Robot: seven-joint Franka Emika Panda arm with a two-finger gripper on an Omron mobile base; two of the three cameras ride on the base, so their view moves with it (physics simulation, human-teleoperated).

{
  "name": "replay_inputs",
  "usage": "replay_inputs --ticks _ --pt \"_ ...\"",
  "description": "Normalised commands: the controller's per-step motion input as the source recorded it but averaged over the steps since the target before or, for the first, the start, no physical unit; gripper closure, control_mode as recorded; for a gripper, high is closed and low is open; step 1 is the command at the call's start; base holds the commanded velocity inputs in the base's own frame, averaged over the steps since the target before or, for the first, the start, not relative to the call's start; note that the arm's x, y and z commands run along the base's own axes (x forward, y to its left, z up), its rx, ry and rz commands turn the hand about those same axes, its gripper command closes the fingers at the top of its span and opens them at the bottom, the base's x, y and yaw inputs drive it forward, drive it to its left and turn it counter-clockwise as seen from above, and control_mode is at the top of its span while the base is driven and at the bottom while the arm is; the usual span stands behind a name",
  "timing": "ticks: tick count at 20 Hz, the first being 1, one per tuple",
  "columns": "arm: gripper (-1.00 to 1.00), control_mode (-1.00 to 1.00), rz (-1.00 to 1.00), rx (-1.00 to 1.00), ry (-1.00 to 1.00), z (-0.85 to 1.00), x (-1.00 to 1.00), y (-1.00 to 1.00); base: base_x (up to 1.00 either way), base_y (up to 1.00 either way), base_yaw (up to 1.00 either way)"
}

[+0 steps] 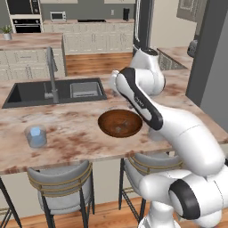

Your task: There are four ice cubes in the ice bowl. Place two ice cubes in each glass of water.

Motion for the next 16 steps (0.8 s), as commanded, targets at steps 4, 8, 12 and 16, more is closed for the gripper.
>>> replay_inputs --ticks 4,8,12,16 --pt "-1.00 -1.00 -0.28 0.00 0.01 -0.81 -0.01 -0.35 0.00 0.00 0.00" --pt "-1.00 -1.00 -0.12 0.00 0.00 -0.54 -0.01 -0.59 0.00 0.00 0.00" --pt "-1.00 -1.00 0.04 0.00 0.01 -0.31 0.00 -0.61 0.00 0.00 0.00" --pt "-1.00 -1.00 0.05 0.06 0.00 -0.30 0.04 -0.34 0.00 0.00 0.00"
